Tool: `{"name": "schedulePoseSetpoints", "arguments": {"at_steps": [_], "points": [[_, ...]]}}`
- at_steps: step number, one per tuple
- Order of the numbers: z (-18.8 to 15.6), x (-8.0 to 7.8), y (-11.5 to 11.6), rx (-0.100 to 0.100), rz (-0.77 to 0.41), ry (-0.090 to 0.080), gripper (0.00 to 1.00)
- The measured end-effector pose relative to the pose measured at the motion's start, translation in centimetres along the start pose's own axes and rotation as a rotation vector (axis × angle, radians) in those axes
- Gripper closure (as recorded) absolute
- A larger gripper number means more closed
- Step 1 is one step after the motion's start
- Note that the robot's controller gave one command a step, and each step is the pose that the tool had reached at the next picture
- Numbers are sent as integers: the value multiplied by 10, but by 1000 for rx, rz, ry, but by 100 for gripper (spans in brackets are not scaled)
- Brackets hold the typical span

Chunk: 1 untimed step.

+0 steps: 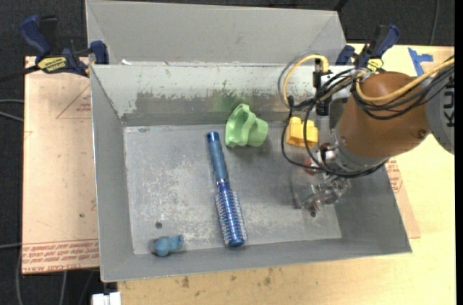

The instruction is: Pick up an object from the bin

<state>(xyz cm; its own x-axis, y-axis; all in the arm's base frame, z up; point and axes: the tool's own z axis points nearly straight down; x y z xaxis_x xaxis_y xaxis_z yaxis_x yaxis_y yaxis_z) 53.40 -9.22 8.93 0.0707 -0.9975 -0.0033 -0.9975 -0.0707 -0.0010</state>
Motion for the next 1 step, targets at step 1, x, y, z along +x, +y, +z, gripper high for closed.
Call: {"name": "schedulePoseSetpoints", "arguments": {"at_steps": [1], "points": [[-95, 36, 32, 2, -520, 4, 100]]}}
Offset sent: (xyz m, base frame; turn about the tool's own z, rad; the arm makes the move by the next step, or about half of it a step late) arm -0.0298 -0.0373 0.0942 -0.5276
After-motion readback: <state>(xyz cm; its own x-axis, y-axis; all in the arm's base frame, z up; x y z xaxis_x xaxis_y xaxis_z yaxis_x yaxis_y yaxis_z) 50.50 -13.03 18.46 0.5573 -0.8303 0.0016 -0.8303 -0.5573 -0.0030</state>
